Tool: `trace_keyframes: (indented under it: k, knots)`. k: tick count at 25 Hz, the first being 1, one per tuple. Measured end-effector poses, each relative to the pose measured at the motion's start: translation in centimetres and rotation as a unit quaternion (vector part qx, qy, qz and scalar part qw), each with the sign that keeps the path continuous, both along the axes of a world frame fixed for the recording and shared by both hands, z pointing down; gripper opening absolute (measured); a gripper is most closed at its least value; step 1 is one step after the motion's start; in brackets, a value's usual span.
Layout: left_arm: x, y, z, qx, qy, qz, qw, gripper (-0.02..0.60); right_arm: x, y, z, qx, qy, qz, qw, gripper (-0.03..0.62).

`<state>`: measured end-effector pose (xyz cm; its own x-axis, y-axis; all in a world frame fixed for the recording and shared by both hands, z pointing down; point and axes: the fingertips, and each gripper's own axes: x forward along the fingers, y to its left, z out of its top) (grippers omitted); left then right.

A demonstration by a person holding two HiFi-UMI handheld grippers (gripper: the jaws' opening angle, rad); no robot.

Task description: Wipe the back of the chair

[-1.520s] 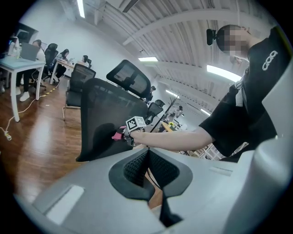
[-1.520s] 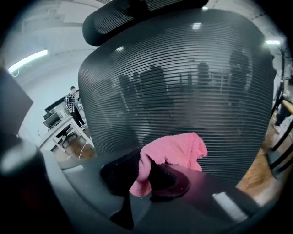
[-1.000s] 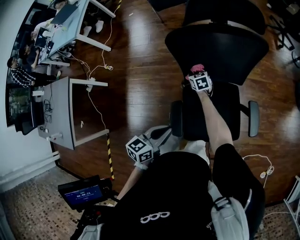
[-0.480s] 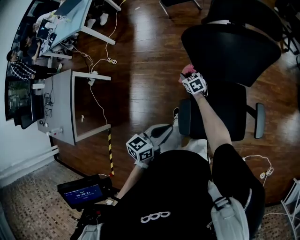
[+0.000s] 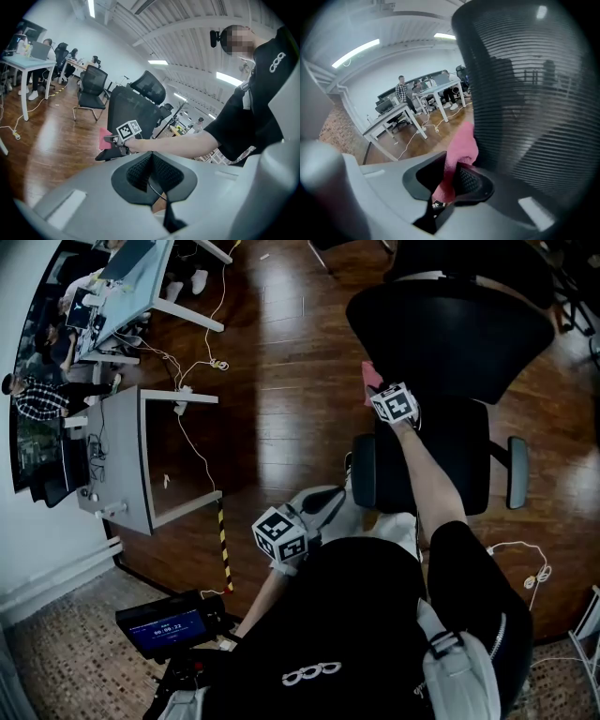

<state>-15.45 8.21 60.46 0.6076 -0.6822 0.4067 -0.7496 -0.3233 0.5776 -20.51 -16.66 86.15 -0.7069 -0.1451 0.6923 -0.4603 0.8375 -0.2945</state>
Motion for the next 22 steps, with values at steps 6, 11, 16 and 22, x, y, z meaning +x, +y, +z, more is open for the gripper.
trace_keyframes:
  k: [6, 11, 16, 22]
  knots:
    - [2.4, -1.6, 0.5, -0.001, -0.002, 0.012, 0.9999, -0.008, 6.8, -4.0, 2.2, -0.013, 0.028, 0.076, 0.997, 0.046]
    - [3.8, -3.2, 0.0, -0.003, -0.002, 0.024, 0.9997, -0.008, 10.2, -6.0, 1.6, -0.015, 0.029, 0.099, 0.995, 0.046]
    - [6.2, -5.1, -0.7, -0.001, 0.002, 0.046, 0.999, -0.008, 13.9, -7.5, 1.1, -0.015, 0.03, 0.117, 0.993, 0.046]
    - [9.0, -6.6, -1.3, -0.004, 0.006, 0.068, 0.9977, -0.008, 18.7, -8.8, 0.7, -0.016, 0.043, 0.138, 0.989, 0.046]
